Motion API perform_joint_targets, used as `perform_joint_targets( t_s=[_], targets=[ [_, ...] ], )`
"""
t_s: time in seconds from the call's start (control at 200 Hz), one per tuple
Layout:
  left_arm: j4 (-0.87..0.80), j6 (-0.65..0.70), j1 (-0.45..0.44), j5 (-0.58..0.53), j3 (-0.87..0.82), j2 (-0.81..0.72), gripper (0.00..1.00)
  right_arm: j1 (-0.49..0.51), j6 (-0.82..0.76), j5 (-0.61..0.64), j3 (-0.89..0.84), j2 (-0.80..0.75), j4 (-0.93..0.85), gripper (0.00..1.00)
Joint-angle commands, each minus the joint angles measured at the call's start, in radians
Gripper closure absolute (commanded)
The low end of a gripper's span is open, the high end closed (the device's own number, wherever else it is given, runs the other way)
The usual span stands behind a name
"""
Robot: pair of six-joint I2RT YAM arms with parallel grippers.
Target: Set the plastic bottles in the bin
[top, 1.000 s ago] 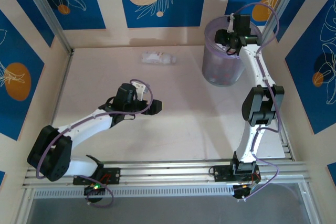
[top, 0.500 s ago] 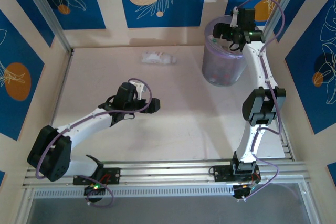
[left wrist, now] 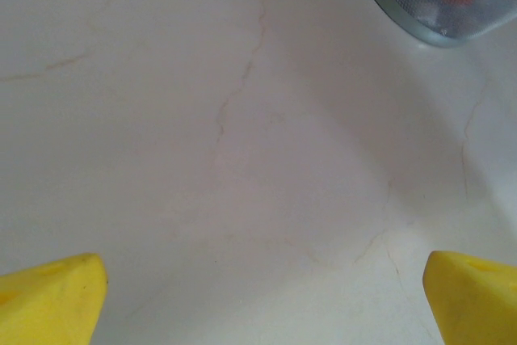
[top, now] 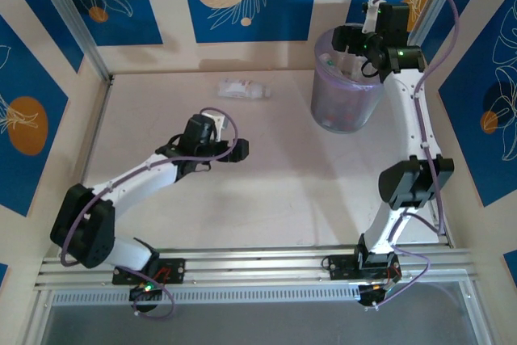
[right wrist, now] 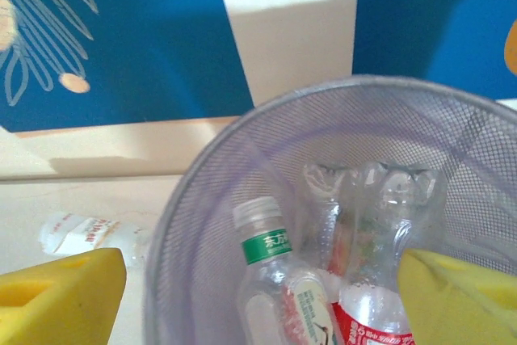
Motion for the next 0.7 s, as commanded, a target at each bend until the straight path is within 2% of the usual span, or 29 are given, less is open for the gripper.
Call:
perform_joint_targets(
  t_s=[0.0,0.22,0.46,0.695],
  targets=[
    [-0.08,0.058,0.017,-0.054,0.1,0.058,0.0,0.035,-0.02,-0.031,-0.061,-0.095,-0.01,0.13],
    [-0.133,0.097,0.064,-0.083,0.303,0.22,0.0,0.092,-0.018,-0.065,-0.266,-0.279,0.02,0.15],
    [-0.078,0.082,0.119,-0.102,0.512,0.4,0.0,0.16,0.001,-0.121,-0.489,-0.47,0.033,0.16],
    [-0.031,0.14,0.135,-0.199,0.739,0.571,0.0,0.234,0.044,-0.179,-0.716,-0.62,0.036,0.16]
  ],
)
